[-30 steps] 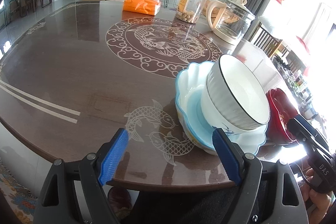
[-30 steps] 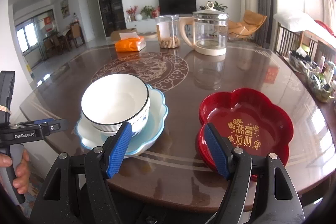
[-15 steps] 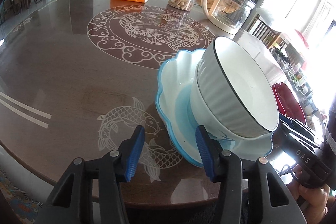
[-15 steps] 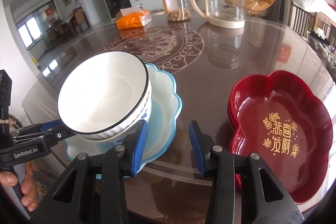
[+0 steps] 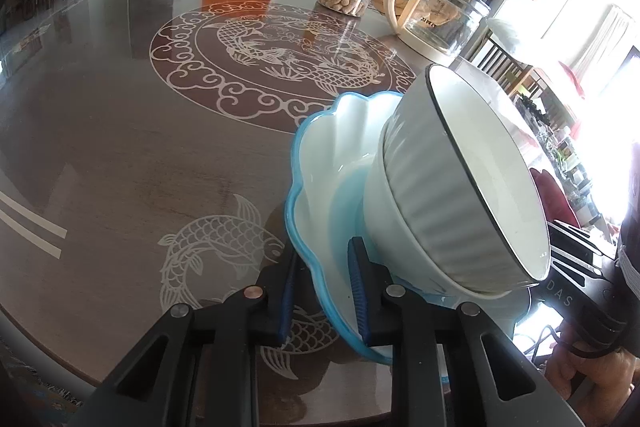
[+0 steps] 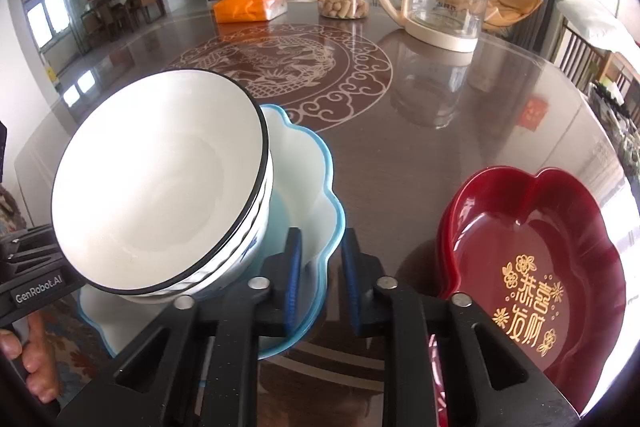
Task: Organize plates and bowls
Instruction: 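Close the left tool on the blue-rimmed bowl's rim while the right tool grips it, then carry the nested bowls with both tools and lower them onto the red plate stack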
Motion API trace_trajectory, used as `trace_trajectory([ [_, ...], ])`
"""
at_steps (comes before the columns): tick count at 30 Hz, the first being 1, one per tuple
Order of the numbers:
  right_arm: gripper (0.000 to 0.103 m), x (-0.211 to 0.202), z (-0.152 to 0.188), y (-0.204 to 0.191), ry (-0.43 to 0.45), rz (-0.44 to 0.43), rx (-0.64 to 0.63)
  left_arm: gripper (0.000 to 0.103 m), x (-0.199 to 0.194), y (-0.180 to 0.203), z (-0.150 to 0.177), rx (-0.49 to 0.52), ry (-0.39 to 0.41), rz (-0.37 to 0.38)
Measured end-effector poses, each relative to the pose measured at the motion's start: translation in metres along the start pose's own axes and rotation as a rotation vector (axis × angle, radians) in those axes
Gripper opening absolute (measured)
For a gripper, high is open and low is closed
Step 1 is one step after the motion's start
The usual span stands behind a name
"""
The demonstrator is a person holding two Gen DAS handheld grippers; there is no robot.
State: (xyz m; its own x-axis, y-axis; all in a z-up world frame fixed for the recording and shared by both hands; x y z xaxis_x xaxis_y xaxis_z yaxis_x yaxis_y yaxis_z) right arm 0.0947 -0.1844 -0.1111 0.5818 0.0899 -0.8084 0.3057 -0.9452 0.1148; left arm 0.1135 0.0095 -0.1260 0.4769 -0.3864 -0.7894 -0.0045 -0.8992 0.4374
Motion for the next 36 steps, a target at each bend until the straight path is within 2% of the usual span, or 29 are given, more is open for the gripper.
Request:
trace_trajectory([
  [6,0.016,0.0,-0.001,0.005,-0.014,-0.04,-0.008,0.023,0.001,-0.001,-0.003,-0.008,-0.011,0.007],
  [7,0.018,0.0,-0.001,0.005,-0.017,-0.049,-0.007,0.023,0.001,-0.002,-0.003,-0.015,-0.015,0.012],
  [9,0.03,-0.001,-0.002,0.003,-0.032,-0.088,-0.013,0.023,0.0,-0.004,-0.004,-0.022,-0.02,0.018],
  [10,0.031,-0.002,-0.003,0.003,-0.047,-0.099,-0.02,0.023,0.0,-0.004,-0.004,-0.02,-0.019,0.018],
  [14,0.032,-0.011,-0.004,0.013,-0.088,-0.173,0.006,0.023,0.0,-0.002,-0.004,0.002,-0.021,0.007],
  [17,0.032,-0.012,-0.009,0.01,-0.154,-0.221,-0.058,0.023,0.001,-0.001,-0.005,0.015,-0.03,0.006],
  [20,0.032,-0.023,-0.012,0.013,-0.172,-0.241,-0.079,0.023,0.002,0.0,-0.006,0.03,-0.038,0.008],
  [25,0.032,-0.036,-0.006,0.009,-0.177,-0.178,-0.057,0.024,0.003,0.001,-0.008,0.053,-0.049,0.014],
  [31,0.033,-0.017,0.0,-0.013,-0.149,-0.051,-0.027,0.024,0.006,0.001,-0.014,0.098,-0.079,0.025],
  [33,0.03,-0.009,0.001,-0.011,-0.141,-0.038,-0.003,0.023,0.006,0.002,-0.016,0.115,-0.076,0.025],
  [34,0.025,-0.005,0.001,-0.007,-0.141,-0.044,0.018,0.022,0.006,0.002,-0.017,0.119,-0.077,0.025],
  [36,0.023,0.0,0.0,-0.004,-0.132,-0.055,0.037,0.021,0.005,0.002,-0.017,0.121,-0.074,0.019],
])
Point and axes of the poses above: each gripper's, at about its wrist camera, not at the fingertips, and x roughly the way its jaws point, y to its right, z to its underside, the point moved 1 cm from there along x, roughly the way its jaws point, and after that the axes turned 14 degrees about -x, right-handed, at the moved point
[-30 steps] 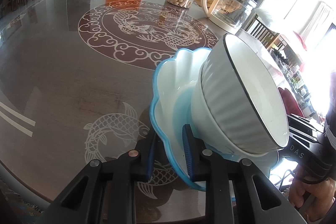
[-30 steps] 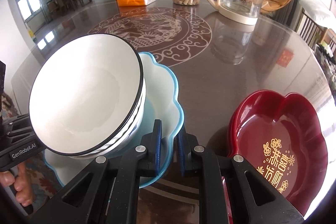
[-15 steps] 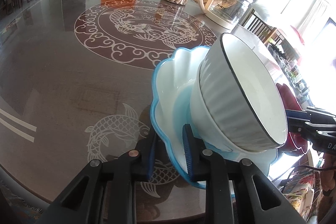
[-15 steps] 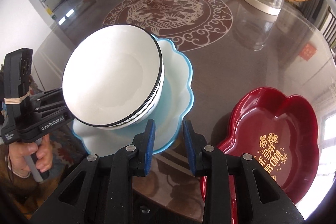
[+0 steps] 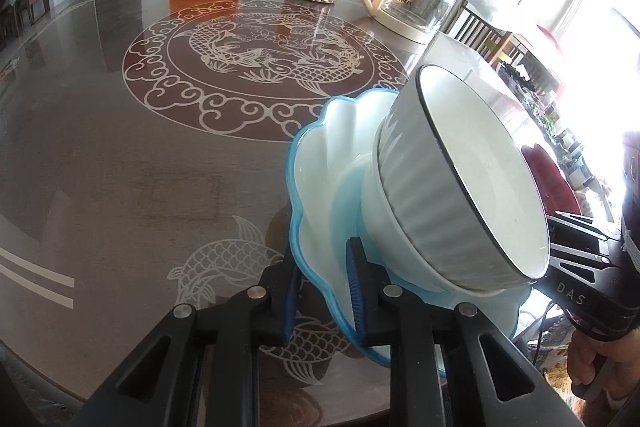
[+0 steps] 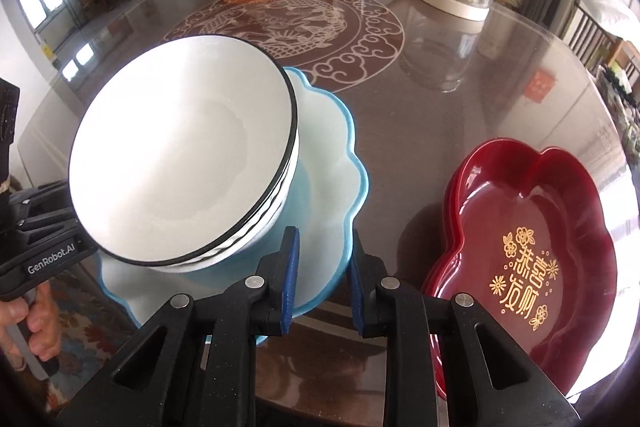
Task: Organize plates and bowls
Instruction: 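Carry the nested bowls with both tools and lower them onto the red plate stack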
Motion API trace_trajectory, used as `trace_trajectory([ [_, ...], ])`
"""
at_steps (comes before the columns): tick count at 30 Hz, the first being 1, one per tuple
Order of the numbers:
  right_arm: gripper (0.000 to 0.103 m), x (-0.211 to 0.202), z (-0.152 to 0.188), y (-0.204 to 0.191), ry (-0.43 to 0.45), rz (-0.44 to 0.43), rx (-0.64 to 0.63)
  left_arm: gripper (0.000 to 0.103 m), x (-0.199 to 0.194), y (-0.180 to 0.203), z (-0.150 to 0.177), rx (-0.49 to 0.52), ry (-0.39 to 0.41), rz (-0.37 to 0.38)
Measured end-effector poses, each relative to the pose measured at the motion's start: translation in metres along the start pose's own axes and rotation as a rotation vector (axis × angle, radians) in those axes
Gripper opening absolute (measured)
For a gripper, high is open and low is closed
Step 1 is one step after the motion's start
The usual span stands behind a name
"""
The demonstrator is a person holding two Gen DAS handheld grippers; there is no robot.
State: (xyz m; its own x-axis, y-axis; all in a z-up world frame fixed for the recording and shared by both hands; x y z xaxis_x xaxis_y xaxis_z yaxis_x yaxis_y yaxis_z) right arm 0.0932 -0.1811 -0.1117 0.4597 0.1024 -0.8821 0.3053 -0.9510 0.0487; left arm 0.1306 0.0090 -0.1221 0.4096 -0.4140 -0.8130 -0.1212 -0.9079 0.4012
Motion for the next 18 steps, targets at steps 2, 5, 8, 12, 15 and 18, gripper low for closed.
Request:
trace_trajectory([
  [2,0.02,-0.001,0.0,0.002,0.018,0.001,0.001,0.021,-0.001,0.002,0.002,0.015,0.012,-0.015],
  [5,0.02,-0.007,0.002,0.005,0.066,-0.044,0.024,0.02,-0.004,-0.005,0.0,-0.031,0.001,0.008],
  [8,0.019,-0.006,0.001,-0.001,0.068,-0.047,0.007,0.02,-0.01,-0.006,0.002,-0.023,0.012,-0.019],
  [12,0.018,-0.009,0.0,-0.004,0.09,-0.07,0.014,0.021,-0.019,-0.011,0.003,-0.044,0.023,-0.04],
  [15,0.017,-0.015,-0.001,-0.007,0.107,-0.084,0.01,0.021,-0.027,-0.013,0.001,-0.057,0.034,-0.05],
  [18,0.016,-0.019,-0.001,-0.009,0.112,-0.089,-0.002,0.021,-0.028,-0.01,-0.001,-0.028,0.042,-0.077],
])
Point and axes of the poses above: each gripper's, at about its wrist camera, not at the fingertips, and x roughly the way its jaws point, y to its right, z to its underside, the point moved 1 cm from there along x, roughly the way its jaws point, and after that the axes turned 14 degrees about -x, right-handed, at the moved point
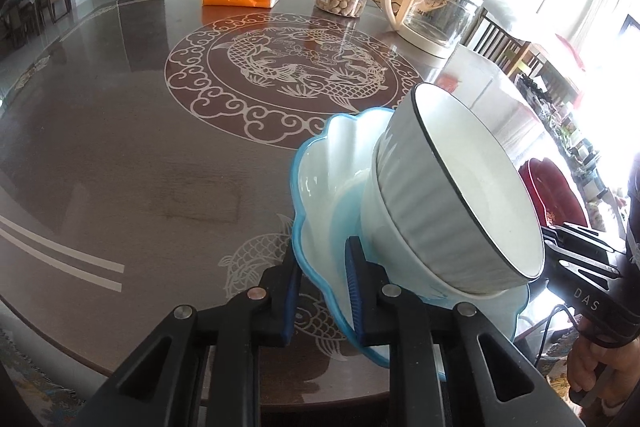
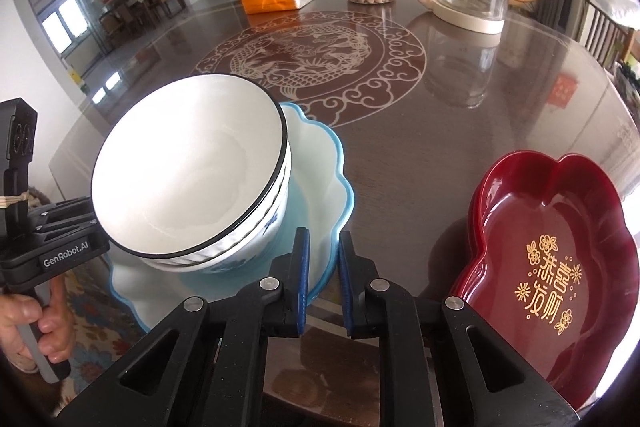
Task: Organize plates and bowls
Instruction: 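Carry the nested bowls with both tools and lower them onto the red plate stack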
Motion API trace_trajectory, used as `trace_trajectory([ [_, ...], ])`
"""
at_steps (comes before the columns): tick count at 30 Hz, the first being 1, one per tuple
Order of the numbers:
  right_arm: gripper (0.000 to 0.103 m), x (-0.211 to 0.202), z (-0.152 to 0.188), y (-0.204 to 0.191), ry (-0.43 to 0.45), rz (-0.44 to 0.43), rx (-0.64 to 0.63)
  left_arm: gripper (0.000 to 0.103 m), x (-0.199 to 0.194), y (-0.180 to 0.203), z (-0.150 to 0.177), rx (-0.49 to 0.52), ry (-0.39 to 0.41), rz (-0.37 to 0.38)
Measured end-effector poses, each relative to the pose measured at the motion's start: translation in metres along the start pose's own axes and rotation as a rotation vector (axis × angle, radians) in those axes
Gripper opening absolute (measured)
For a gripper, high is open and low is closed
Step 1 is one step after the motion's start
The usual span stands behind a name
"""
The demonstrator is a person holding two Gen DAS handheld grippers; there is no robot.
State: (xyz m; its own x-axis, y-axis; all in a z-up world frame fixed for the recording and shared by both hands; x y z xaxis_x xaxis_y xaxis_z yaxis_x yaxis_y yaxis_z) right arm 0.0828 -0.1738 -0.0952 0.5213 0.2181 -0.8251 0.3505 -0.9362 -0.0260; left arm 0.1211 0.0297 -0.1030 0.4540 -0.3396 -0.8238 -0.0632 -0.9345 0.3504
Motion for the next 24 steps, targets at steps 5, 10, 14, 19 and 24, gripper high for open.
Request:
trace_trajectory([
  [5,0.015,0.001,-0.001,-0.002,0.004,-0.002,-0.006,0.017,0.009,-0.012,0.003,-0.034,-0.035,0.0],
  [10,0.016,0.008,-0.003,-0.005,-0.02,0.011,-0.027,0.017,0.006,-0.014,0.004,-0.046,-0.013,0.01],
  [14,0.022,0.032,-0.007,-0.004,-0.066,-0.014,-0.024,0.017,0.008,-0.012,0.005,-0.034,0.002,0.003],
  [19,0.017,0.037,-0.005,-0.002,-0.034,-0.011,-0.017,0.017,0.004,-0.011,0.007,-0.027,0.013,0.012],
  [24,0.017,0.021,-0.002,-0.002,0.009,-0.015,0.0,0.017,-0.01,-0.004,0.006,-0.026,0.05,0.031],
])
Point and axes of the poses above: each gripper's, at about its wrist camera, not at the fingertips, and x roughly the way its jaws point, y to its right, z to its underside, the point moved 1 cm from there along x, roughly the way its jaws point, and after that the axes turned 14 degrees about -x, right-handed, at the moved point
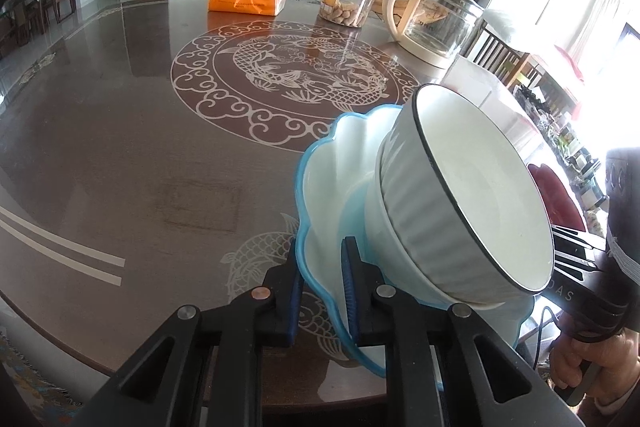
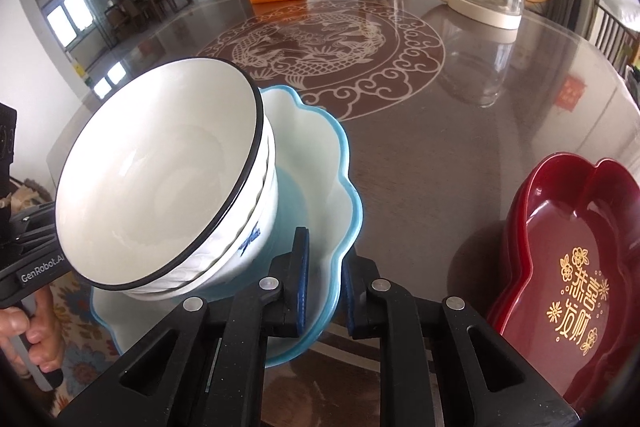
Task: Organize plates and bowls
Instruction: 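Carry the nested bowls with both tools and lower them onto the red plate stack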
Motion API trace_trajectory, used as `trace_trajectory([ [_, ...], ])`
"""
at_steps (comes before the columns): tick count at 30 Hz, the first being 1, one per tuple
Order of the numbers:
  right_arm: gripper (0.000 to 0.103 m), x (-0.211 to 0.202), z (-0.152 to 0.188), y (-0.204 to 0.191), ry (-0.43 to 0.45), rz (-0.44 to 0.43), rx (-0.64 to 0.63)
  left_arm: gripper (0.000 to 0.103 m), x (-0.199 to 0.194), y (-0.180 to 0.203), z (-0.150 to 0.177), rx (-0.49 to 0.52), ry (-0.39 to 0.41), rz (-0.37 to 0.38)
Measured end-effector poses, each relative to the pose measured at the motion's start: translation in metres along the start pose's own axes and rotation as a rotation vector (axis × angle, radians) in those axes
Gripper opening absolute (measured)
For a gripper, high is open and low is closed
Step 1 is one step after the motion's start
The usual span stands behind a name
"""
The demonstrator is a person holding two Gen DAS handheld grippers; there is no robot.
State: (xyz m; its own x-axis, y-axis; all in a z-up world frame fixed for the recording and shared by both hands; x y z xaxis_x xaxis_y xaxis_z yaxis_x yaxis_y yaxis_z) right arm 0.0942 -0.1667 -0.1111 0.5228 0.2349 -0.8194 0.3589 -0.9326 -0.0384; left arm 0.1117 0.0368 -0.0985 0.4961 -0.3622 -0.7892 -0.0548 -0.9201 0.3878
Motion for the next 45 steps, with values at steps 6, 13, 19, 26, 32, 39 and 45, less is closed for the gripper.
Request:
trace_trajectory([
  [6,0.017,-0.032,-0.01,0.004,0.041,0.004,0.015,0.017,-0.029,0.025,-0.015,0.02,0.038,0.017],
  [13,0.017,-0.095,-0.009,0.036,0.09,0.058,0.067,0.017,-0.047,0.094,-0.027,0.093,0.05,0.116],
  [19,0.017,-0.14,0.013,0.084,0.1,0.163,0.132,0.017,-0.023,0.161,-0.018,0.152,0.002,0.196],
  [26,0.017,-0.148,0.056,0.141,0.063,0.255,0.225,0.017,0.024,0.217,0.01,0.2,-0.081,0.215],
  [32,0.017,-0.13,0.083,0.168,0.036,0.264,0.282,0.017,0.054,0.228,0.026,0.215,-0.109,0.184],
  [39,0.017,-0.115,0.093,0.168,0.052,0.258,0.275,0.017,0.067,0.228,0.03,0.251,-0.081,0.132],
  [45,0.017,-0.11,0.087,0.178,0.062,0.276,0.243,0.017,0.077,0.237,0.026,0.291,-0.027,0.103],
])
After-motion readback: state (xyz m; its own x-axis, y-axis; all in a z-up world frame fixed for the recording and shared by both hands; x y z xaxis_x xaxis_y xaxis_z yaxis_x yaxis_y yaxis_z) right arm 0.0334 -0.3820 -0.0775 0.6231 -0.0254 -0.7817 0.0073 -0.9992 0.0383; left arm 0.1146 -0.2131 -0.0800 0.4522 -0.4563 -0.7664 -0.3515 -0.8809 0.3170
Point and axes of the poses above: each gripper's, at about its wrist camera, not at the fingertips, and x roughly the way its jaws point, y to its right, z to its underside, the point moved 1 cm from there along x, roughly the way its jaws point, and after that the axes turned 14 degrees about -x, right-handed, at the moved point
